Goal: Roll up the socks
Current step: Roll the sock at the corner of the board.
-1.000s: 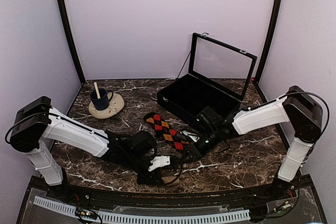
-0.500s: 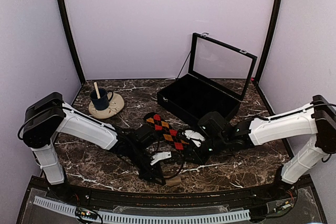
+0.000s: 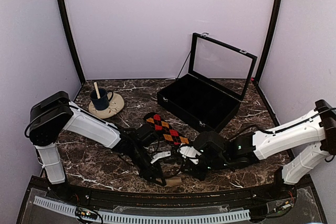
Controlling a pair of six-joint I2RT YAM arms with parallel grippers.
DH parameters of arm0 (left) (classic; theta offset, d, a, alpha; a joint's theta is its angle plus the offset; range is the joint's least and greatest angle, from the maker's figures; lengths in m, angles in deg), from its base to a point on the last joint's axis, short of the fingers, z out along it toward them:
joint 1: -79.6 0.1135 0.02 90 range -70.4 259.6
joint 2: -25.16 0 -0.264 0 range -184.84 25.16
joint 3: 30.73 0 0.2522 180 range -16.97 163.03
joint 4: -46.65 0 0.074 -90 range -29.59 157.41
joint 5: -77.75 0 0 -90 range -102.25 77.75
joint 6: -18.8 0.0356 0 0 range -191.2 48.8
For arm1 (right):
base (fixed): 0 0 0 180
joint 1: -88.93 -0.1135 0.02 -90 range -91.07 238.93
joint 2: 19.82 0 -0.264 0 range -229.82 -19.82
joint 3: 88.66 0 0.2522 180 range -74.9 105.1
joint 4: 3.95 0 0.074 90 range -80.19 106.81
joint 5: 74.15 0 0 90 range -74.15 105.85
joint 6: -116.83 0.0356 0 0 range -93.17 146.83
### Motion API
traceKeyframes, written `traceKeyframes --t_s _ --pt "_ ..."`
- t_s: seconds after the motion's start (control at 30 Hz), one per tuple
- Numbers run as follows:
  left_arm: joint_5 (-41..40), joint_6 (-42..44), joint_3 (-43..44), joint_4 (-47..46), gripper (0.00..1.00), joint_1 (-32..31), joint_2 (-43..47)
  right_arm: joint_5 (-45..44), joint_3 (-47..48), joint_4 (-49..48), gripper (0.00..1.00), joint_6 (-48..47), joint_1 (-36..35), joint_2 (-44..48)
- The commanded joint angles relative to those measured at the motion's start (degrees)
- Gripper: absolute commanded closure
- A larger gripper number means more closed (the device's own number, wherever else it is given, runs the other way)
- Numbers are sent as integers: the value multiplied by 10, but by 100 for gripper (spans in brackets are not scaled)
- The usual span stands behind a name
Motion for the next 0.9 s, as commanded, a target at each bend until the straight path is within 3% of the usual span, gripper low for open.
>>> traceKeyframes --t_s 0.0,0.4,0.87 --pt "-45 7 -12 70 100 4 -35 -52 6 -2 71 -19 -37 -1" --pt "-16 6 -8 74 100 11 -47 -88 64 22 62 -70 -110 -67" --pt "-5 17 1 87 100 16 -51 -106 117 26 55 -147 -116 -153"
